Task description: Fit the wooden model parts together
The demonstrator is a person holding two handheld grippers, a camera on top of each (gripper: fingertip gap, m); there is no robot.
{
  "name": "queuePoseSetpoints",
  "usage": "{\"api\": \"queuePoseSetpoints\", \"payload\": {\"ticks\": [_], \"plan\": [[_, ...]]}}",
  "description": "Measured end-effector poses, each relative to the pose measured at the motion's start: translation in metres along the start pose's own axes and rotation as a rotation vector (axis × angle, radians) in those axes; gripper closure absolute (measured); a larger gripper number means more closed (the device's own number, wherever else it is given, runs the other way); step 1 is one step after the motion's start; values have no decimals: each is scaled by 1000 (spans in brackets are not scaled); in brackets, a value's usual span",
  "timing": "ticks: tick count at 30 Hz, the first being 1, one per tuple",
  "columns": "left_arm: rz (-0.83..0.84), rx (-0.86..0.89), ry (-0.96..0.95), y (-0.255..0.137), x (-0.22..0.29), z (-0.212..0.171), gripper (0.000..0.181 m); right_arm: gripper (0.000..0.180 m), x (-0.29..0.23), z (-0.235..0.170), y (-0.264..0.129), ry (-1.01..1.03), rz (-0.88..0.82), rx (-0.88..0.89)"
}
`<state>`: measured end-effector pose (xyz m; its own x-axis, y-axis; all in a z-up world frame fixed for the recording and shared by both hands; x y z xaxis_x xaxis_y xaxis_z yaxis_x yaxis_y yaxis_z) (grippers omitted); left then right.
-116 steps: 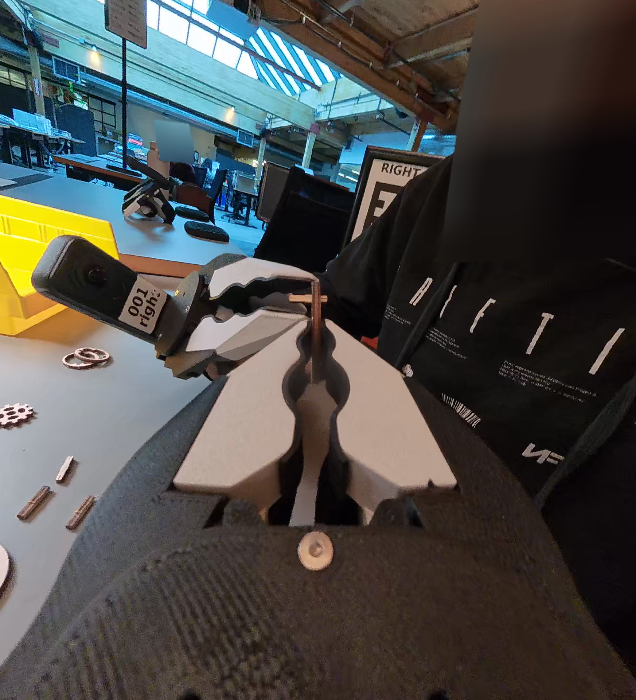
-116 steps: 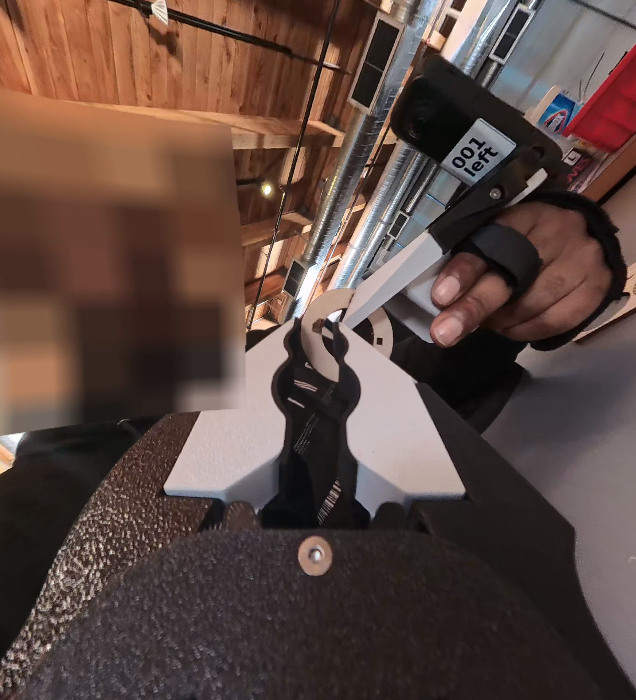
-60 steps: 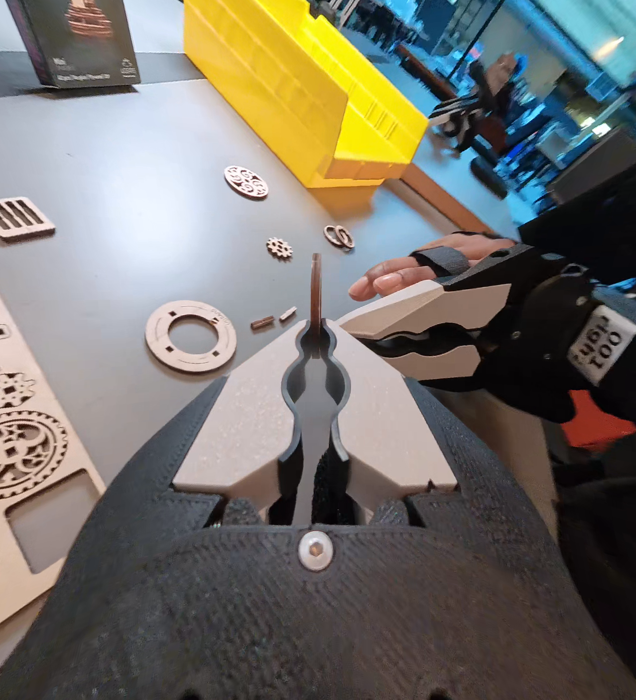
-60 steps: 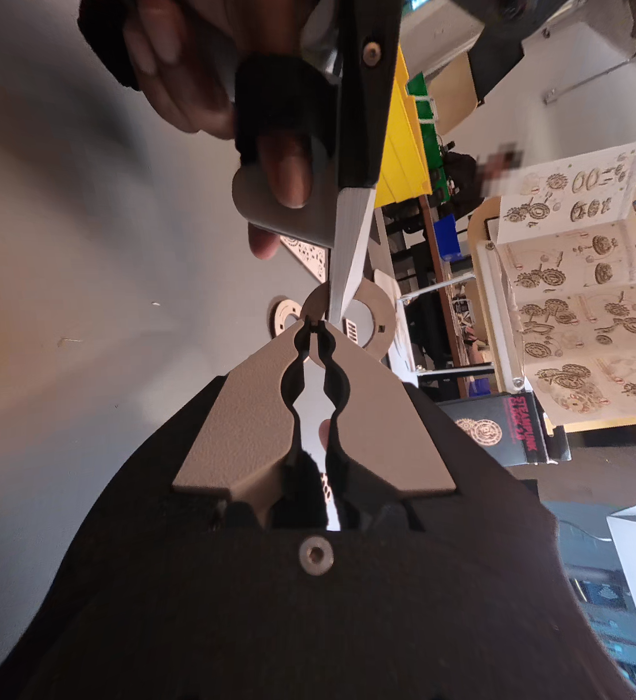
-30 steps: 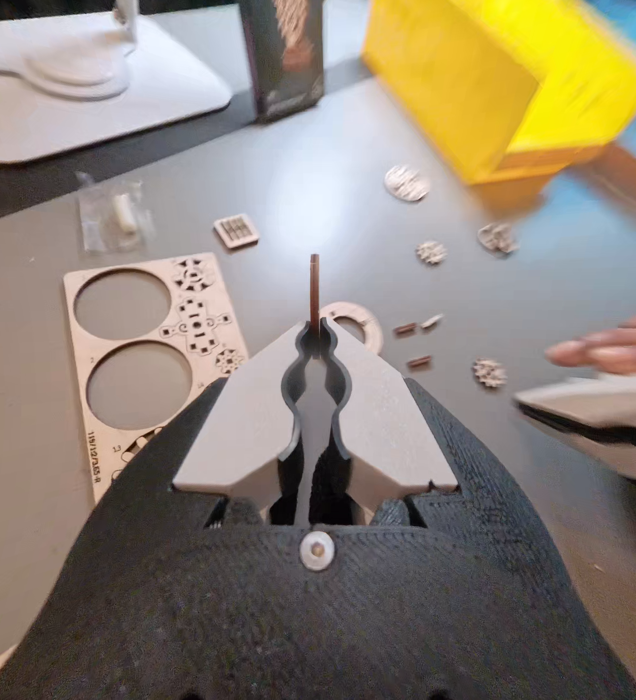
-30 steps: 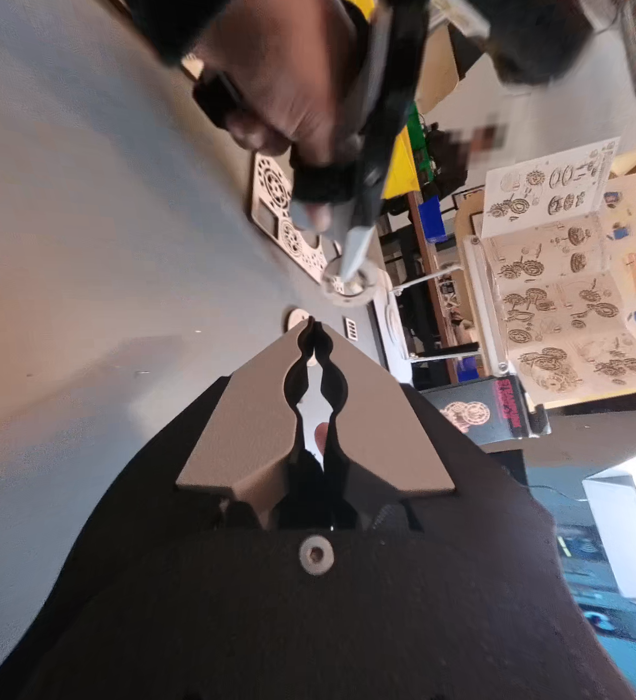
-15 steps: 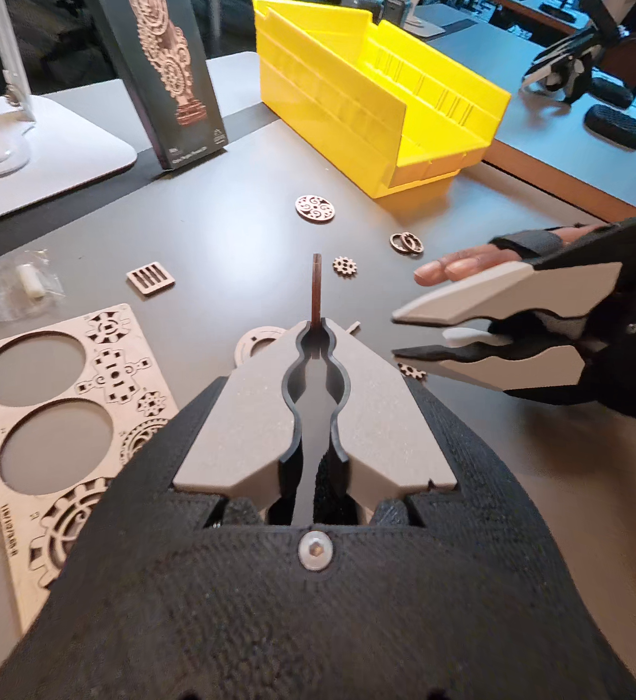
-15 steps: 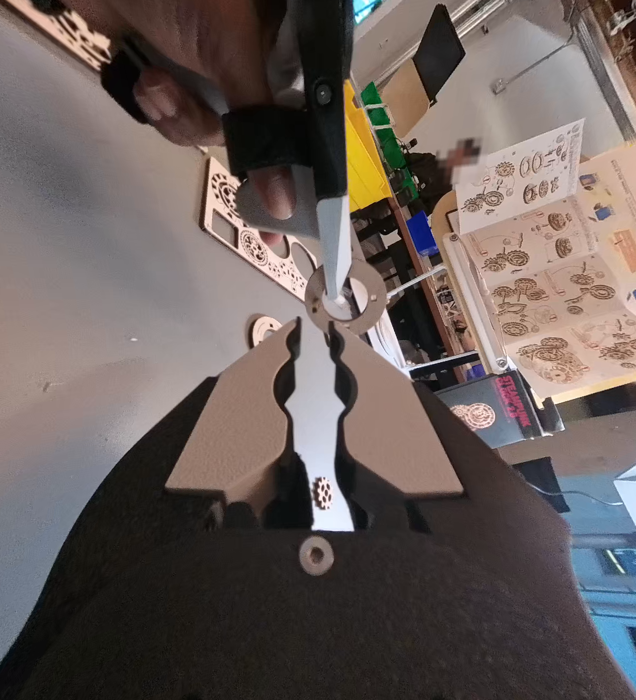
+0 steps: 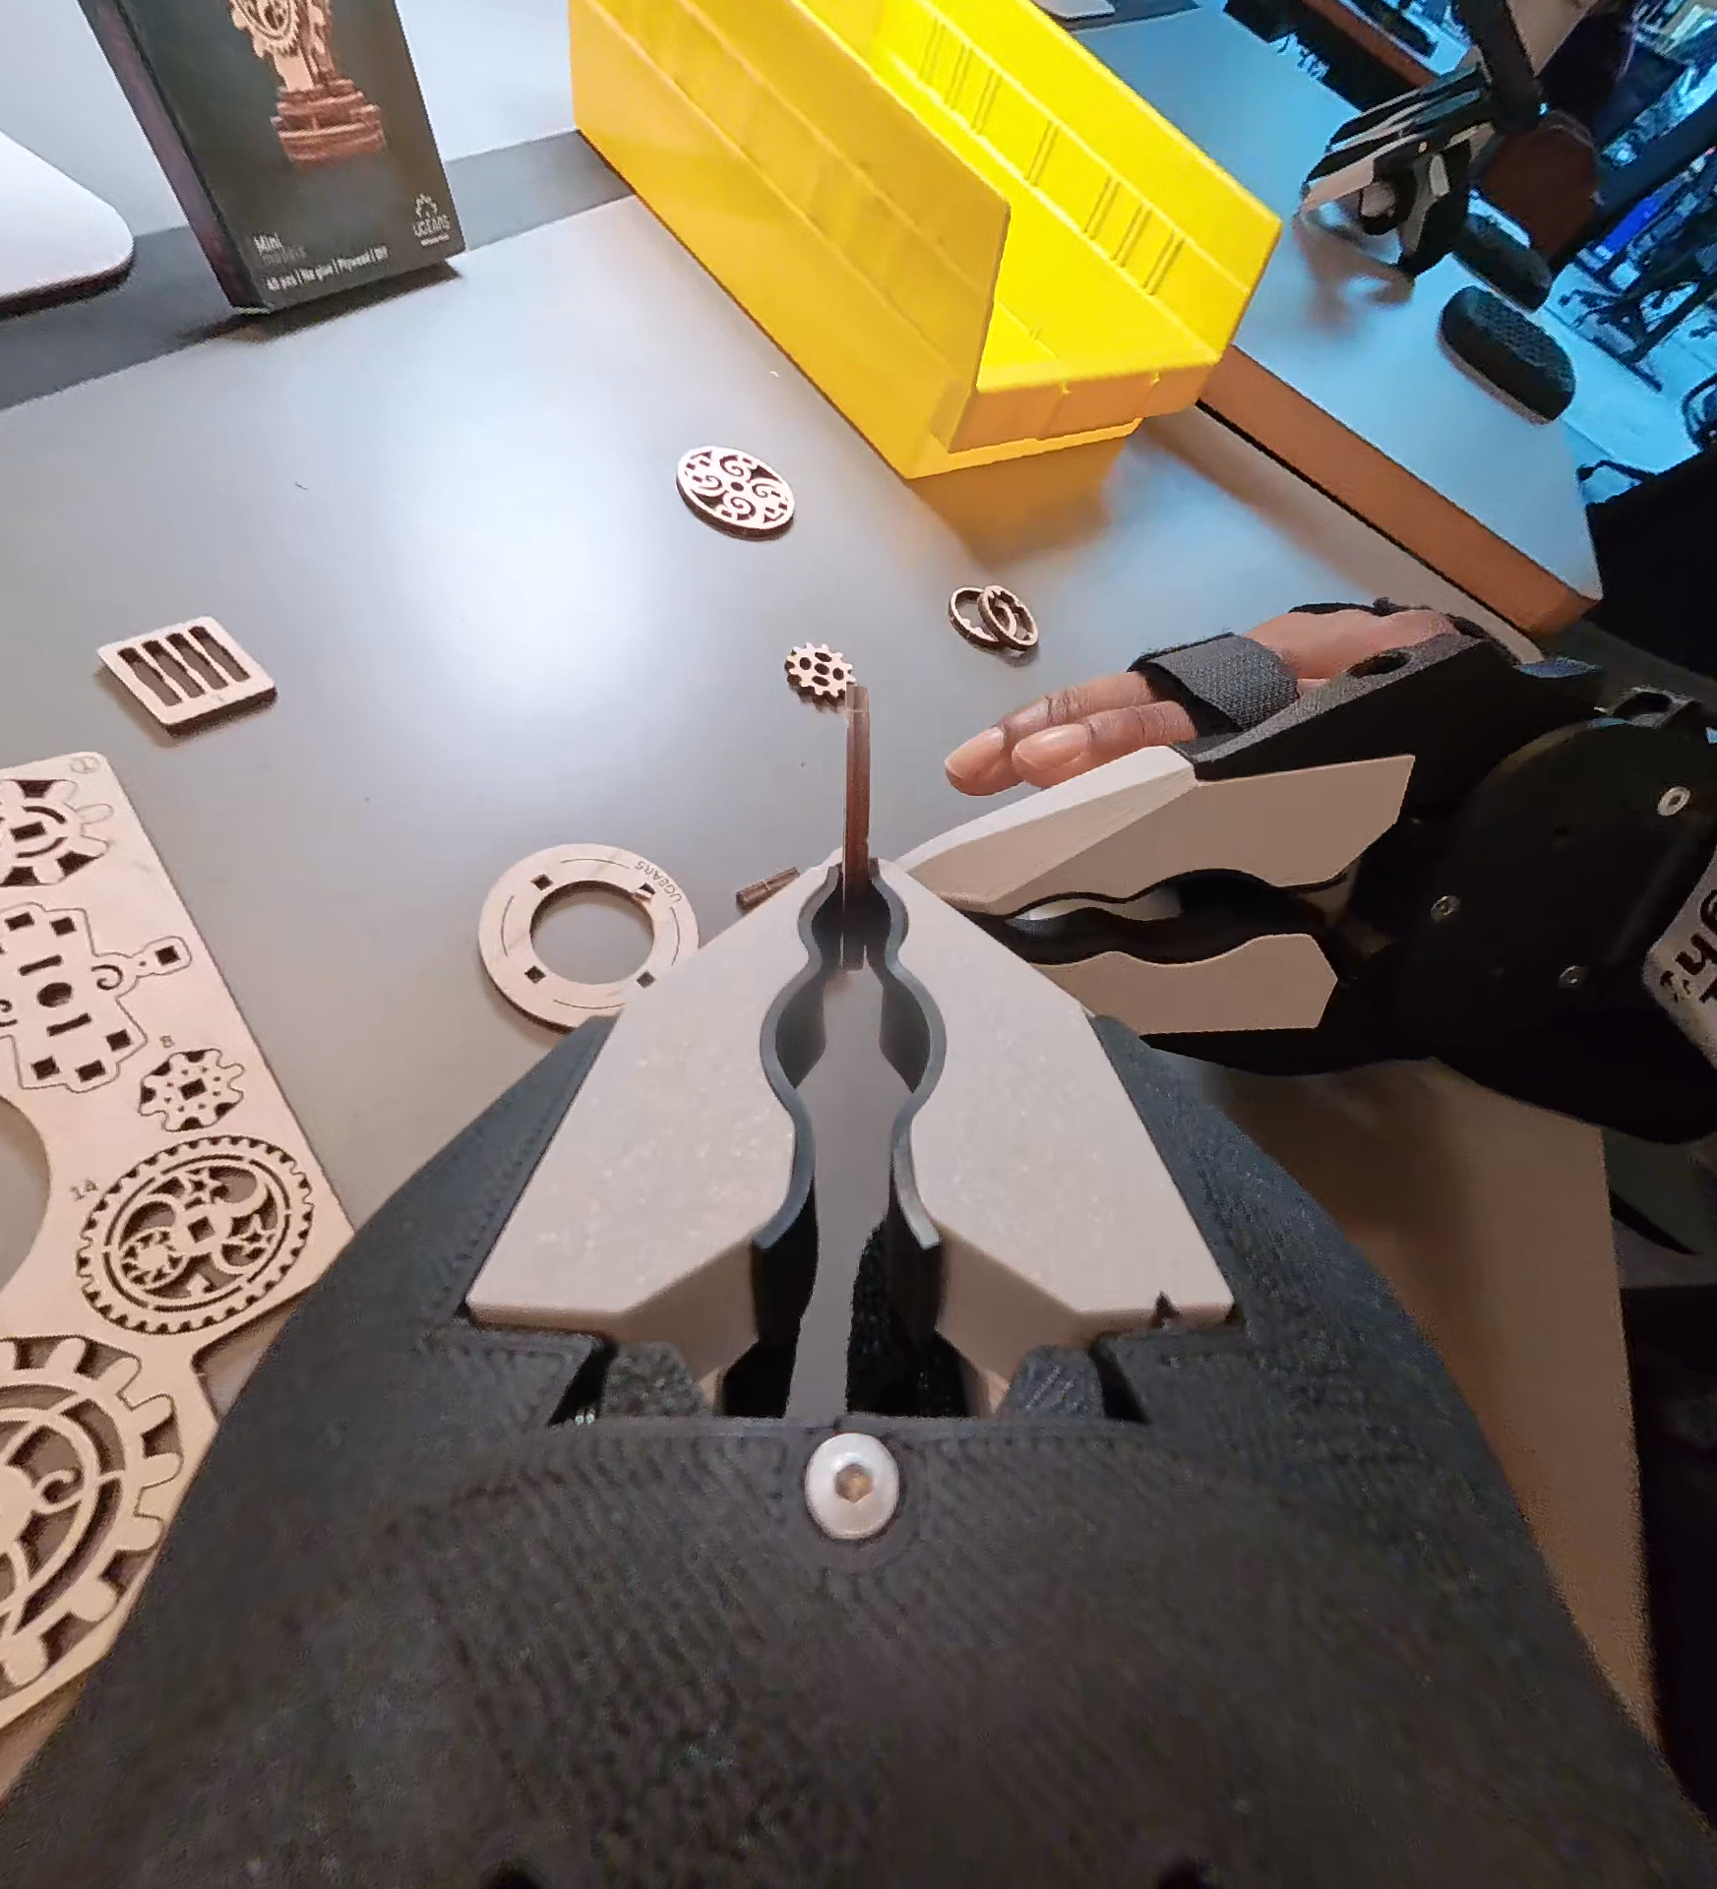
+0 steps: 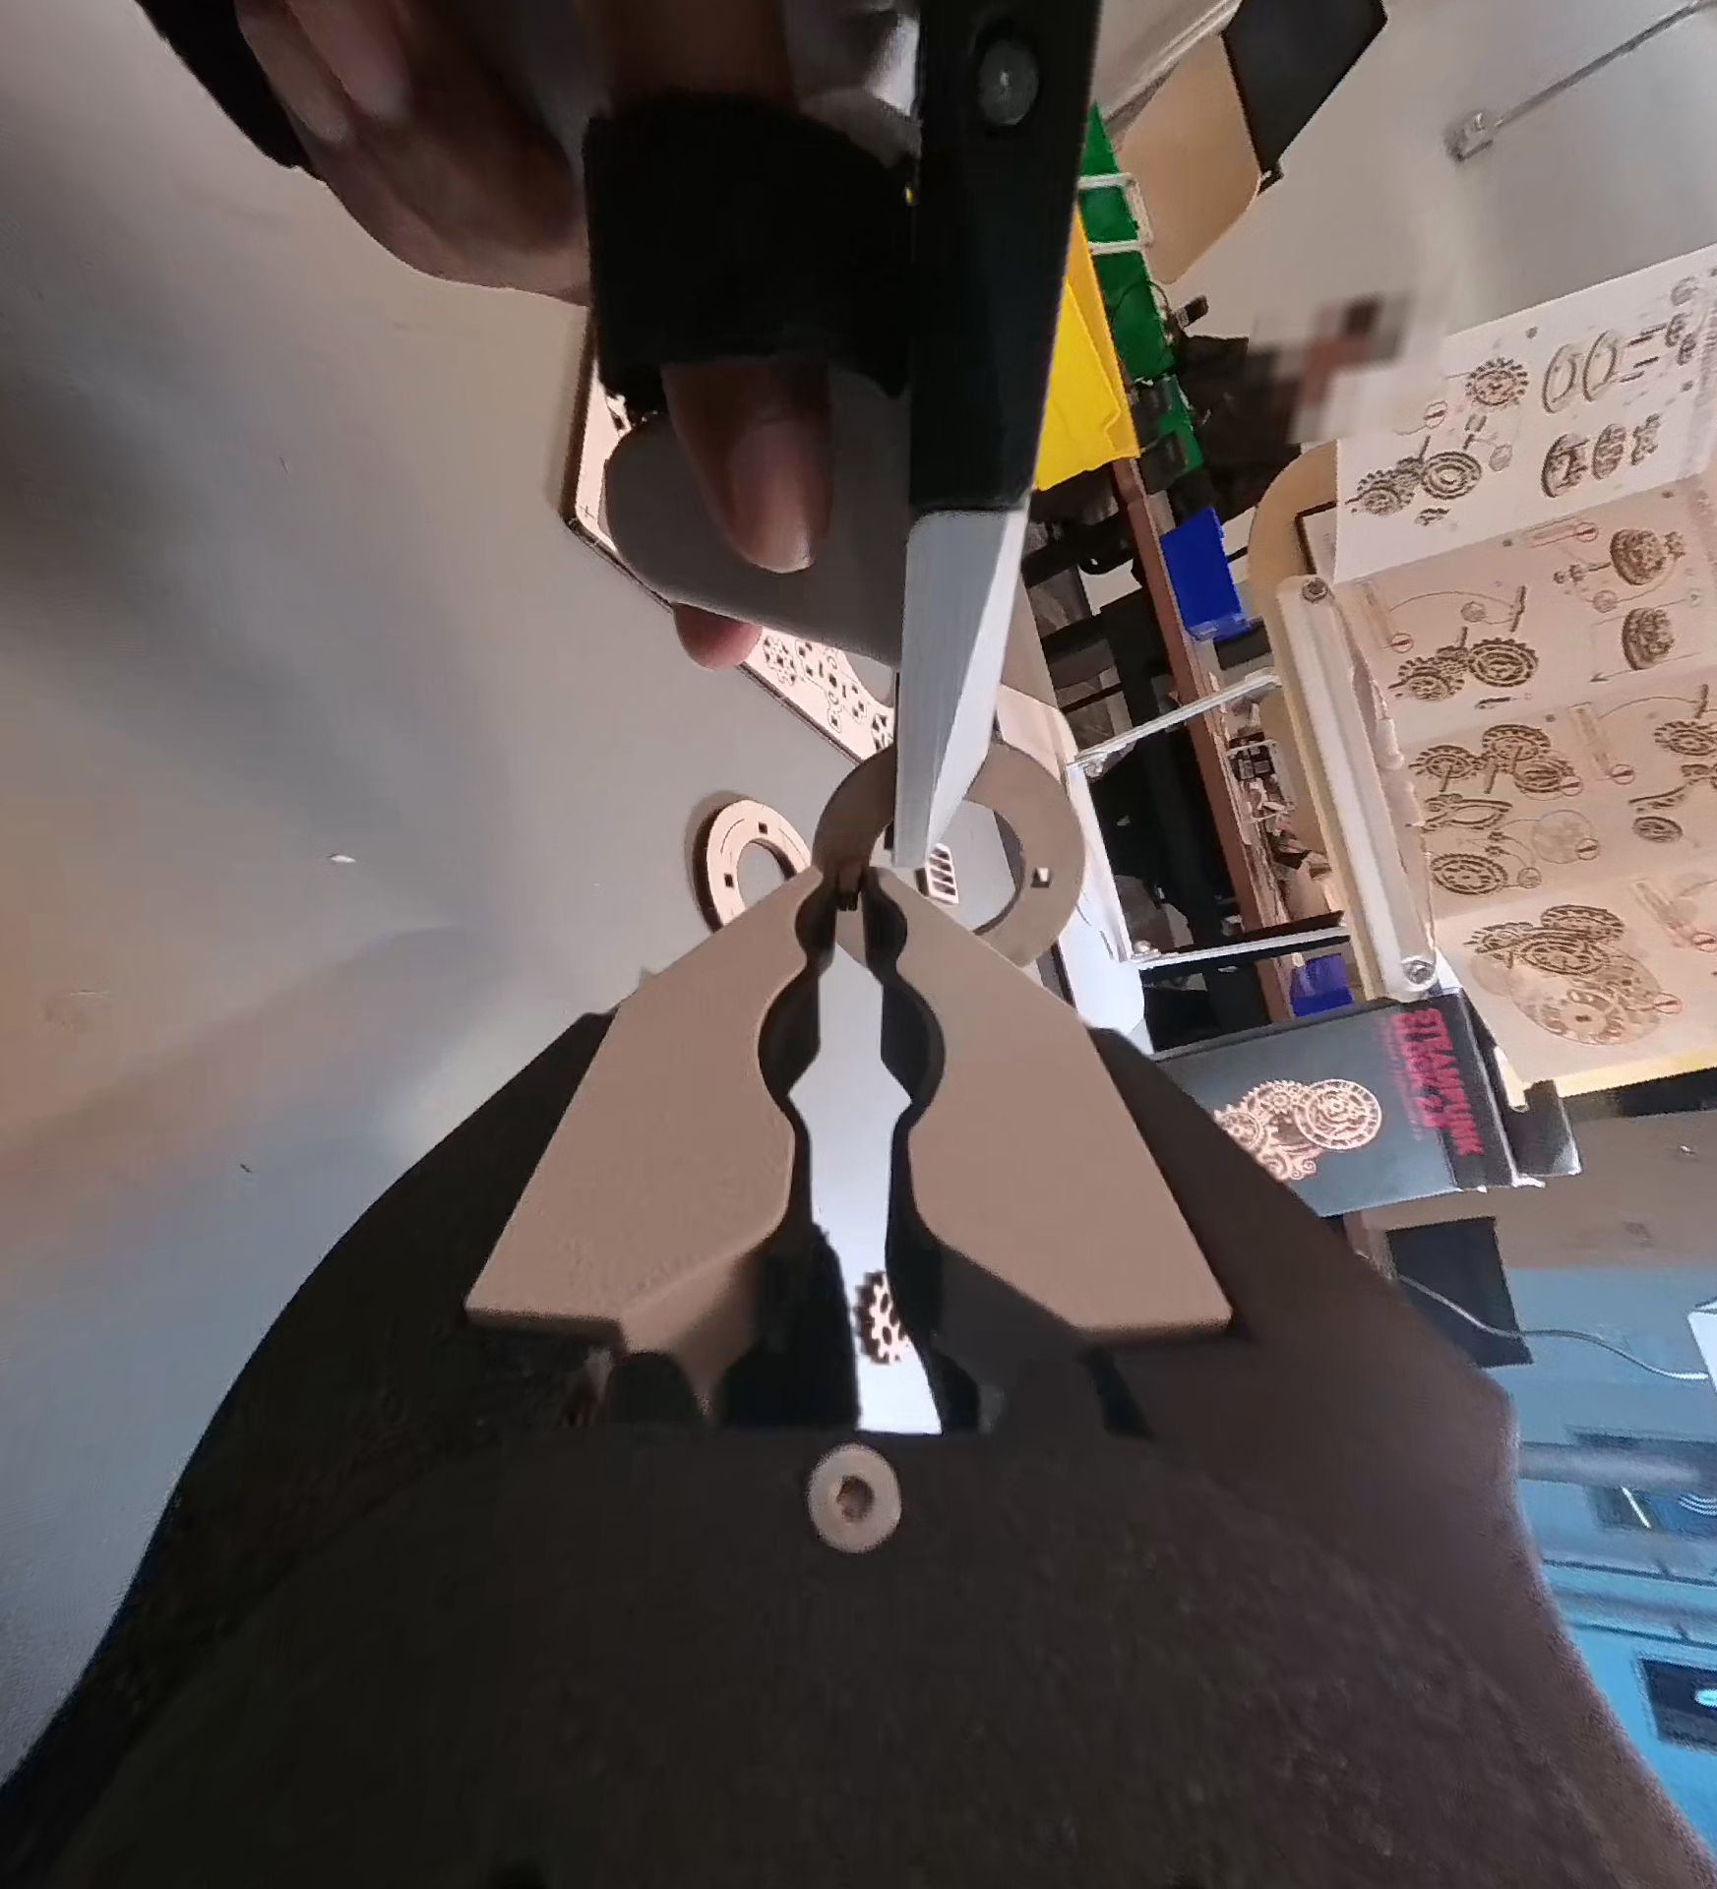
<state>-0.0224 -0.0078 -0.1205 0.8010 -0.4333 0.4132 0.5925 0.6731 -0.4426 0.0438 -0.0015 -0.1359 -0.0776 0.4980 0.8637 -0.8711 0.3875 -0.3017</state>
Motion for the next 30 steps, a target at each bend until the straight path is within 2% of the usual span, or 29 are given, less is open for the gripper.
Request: {"api": "queuePoseSetpoints", "payload": {"ticks": [3,7,9,13,17,18,19,20,21,23,26,28,30], "plan": [[-22,-6,-38,1,-1,-2,179,178,-1,0,0,1,19,-12],[-42,21,-1,2,2,0,167,179,4,-4,-1,71,32,-25],[-32,23,14,3,1,-1,177,179,5,-4,-2,68,28,-22],[10,-1,100,7,-1,-4,179,178,1,-5,0,48,22,-38],[151,-38,228,19,-5,-5,177,179,-3,-13,6,10,17,-122],[394,-63,273,13,-32,-4,180,178,-3,-12,4,15,16,-120],[597,-111,377,-3,-65,-5,179,179,0,4,-7,31,-17,-35],[462,-35,152,-15,-74,-2,179,179,2,16,-15,28,-40,-14],[324,84,24,-30,-66,11,180,179,-1,16,-18,53,-30,-18],[260,153,102,-41,-41,25,180,178,-4,-5,-15,90,-8,-56],[191,100,141,-28,-31,17,180,179,8,-6,-13,273,46,47],[97,87,49,-24,-34,11,179,179,15,-6,-11,347,68,70],[20,114,-55,-24,-38,8,180,178,13,-18,-6,416,146,21]]}}
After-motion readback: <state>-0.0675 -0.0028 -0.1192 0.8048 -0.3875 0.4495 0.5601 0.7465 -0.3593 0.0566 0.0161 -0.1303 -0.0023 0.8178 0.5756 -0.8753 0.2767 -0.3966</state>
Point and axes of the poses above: each gripper's, where its closed fingertips meet, y out along the fingers, z out of its top, x = y × z across the jaws, the point moved 5 cm from there along -y, back along the fingers, and after that the axes turned 5 degrees about -y, right-handed, at the moved point
